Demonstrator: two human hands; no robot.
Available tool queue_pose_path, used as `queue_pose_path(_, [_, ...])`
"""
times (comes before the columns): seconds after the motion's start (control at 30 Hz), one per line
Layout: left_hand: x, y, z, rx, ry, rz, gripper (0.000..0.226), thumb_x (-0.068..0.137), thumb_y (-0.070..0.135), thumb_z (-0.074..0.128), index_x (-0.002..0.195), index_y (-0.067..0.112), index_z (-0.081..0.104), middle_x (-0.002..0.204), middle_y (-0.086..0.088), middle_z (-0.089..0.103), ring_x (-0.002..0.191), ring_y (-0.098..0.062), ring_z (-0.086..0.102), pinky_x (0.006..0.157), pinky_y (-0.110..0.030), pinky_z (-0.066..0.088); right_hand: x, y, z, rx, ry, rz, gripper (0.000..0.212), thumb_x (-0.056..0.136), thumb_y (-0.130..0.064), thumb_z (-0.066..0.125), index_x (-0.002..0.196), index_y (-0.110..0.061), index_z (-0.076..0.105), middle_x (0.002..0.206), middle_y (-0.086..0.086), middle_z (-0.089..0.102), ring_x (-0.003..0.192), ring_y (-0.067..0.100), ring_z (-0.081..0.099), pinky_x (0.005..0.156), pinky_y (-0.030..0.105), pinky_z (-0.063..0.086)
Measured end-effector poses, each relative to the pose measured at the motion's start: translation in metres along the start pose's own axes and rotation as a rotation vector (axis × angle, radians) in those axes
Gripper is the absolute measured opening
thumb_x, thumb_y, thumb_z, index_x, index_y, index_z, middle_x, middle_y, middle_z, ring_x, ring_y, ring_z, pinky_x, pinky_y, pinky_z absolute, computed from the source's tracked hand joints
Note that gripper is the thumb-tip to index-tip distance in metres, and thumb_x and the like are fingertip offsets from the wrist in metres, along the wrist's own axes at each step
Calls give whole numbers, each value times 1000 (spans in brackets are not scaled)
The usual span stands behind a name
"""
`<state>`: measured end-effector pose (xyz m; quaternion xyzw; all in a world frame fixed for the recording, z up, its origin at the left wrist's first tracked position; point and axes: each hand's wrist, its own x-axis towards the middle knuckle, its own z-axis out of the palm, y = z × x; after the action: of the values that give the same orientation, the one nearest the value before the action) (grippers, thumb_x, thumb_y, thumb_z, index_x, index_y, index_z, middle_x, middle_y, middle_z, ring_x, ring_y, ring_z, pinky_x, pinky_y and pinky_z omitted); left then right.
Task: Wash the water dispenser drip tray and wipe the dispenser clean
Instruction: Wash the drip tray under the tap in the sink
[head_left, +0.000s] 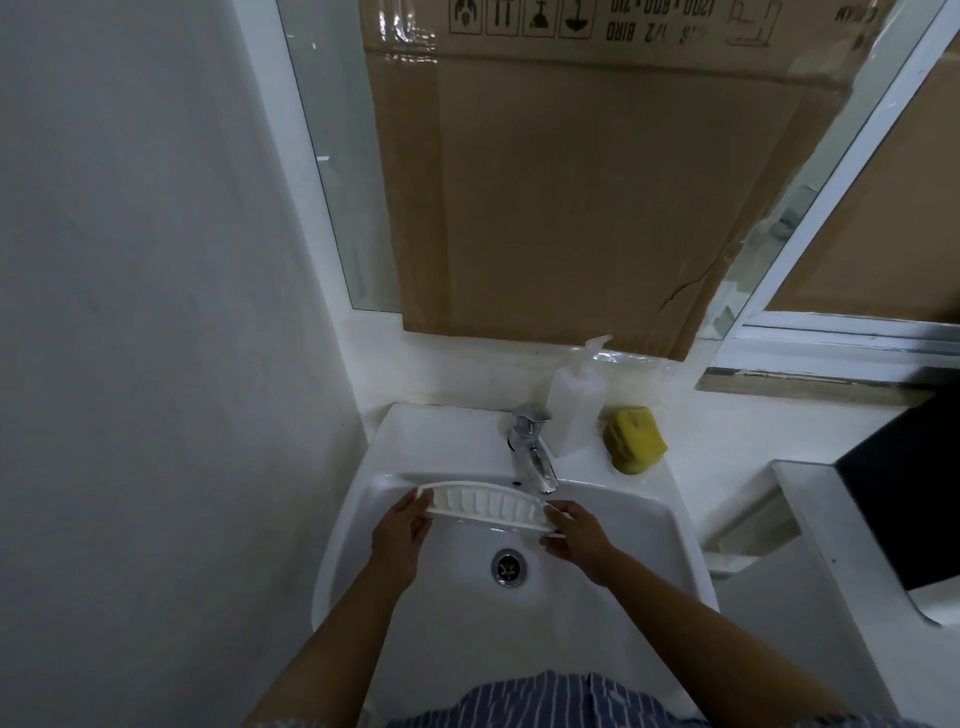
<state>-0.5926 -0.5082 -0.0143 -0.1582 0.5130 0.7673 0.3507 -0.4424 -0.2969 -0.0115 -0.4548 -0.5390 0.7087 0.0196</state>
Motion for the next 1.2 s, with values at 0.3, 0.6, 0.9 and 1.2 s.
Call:
queue_pose_path(0.3, [-15, 25, -9, 72, -45, 101, 44, 91, 3, 61, 134, 3, 52, 129, -11, 60, 115, -21, 57, 104, -33, 42, -2, -4, 11, 294, -138, 97, 25, 100, -15, 52, 121, -4, 59, 108, 16, 58, 93, 27, 58, 75, 32, 59])
queue_pose_path(0.6, [-31, 33, -10, 207, -73, 155, 45, 88, 0, 63, 132, 5, 55, 125, -8, 60, 114, -21, 57, 105, -34, 43, -20, -8, 0, 230, -151, 34, 21, 100, -8, 49, 119, -12, 57, 101, 12, 60, 84, 23, 56, 75, 30, 51])
queue_pose_path(0.9, [-30, -11, 13, 422, -132, 83, 49, 88, 3, 66, 135, 5, 54, 133, -13, 59, 118, -23, 58, 109, -36, 42, -38, -1, -47, 124, -17, -99, 37, 99, -4, 51, 135, -9, 52, 127, 15, 55, 116, 29, 54, 98, 37, 48])
queue_pose_path(1.2, [-30, -35, 64, 456, -148, 19, 52, 93, 3, 58, 142, 3, 43, 121, -8, 51, 109, -19, 49, 83, -18, 46, -66, 5, -84, 152, 133, -168, 36, 97, 3, 50, 131, -7, 53, 123, 12, 55, 112, 24, 55, 103, 38, 45])
